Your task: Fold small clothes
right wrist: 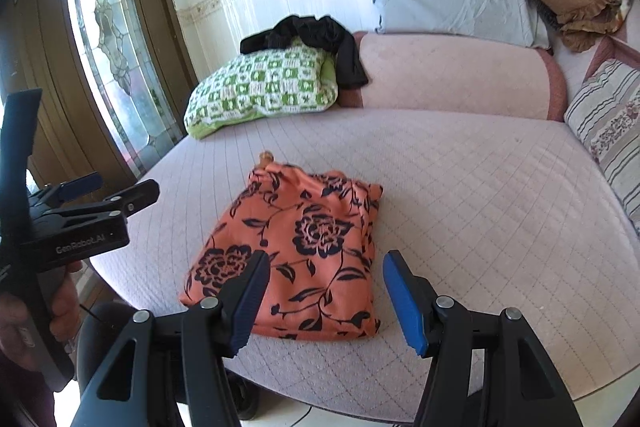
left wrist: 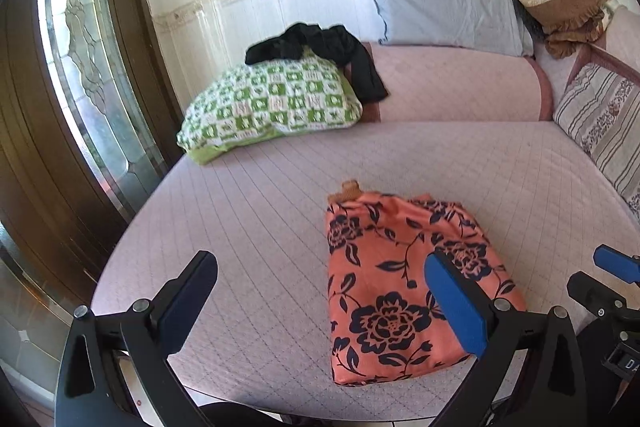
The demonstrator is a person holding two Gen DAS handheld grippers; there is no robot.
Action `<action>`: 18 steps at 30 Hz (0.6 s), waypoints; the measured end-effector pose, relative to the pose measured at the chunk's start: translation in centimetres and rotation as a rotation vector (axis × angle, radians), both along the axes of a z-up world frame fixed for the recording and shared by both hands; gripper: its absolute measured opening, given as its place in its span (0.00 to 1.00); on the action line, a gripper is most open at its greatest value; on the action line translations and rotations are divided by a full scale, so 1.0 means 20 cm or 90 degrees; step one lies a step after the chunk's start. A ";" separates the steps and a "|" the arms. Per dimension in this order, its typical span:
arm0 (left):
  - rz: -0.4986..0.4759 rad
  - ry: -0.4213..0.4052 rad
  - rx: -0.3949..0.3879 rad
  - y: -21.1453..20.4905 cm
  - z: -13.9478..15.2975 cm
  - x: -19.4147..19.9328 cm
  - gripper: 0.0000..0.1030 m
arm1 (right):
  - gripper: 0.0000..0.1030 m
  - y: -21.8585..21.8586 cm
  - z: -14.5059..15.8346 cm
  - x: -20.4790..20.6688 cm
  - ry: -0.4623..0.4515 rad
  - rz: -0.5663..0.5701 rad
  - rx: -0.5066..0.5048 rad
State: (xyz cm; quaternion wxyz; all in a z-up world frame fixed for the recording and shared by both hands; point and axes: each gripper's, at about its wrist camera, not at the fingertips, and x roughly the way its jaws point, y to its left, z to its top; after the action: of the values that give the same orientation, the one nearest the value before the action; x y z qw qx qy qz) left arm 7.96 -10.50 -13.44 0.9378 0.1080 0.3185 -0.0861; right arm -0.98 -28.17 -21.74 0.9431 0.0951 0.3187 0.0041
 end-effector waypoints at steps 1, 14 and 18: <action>0.001 -0.004 0.001 0.00 0.02 -0.01 1.00 | 0.61 0.00 0.02 -0.01 -0.005 -0.004 -0.004; 0.036 -0.045 -0.023 0.06 0.31 -0.12 1.00 | 0.61 0.00 0.16 -0.06 -0.054 0.005 0.004; 0.035 -0.052 -0.026 0.06 0.36 -0.14 1.00 | 0.61 0.00 0.17 -0.05 -0.054 0.003 0.007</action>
State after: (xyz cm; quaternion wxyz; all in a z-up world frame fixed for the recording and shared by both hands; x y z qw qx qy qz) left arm 5.18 -9.25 -6.16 0.9540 0.0834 0.2809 -0.0625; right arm -2.07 -28.14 -18.31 0.9553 0.0993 0.2783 0.0117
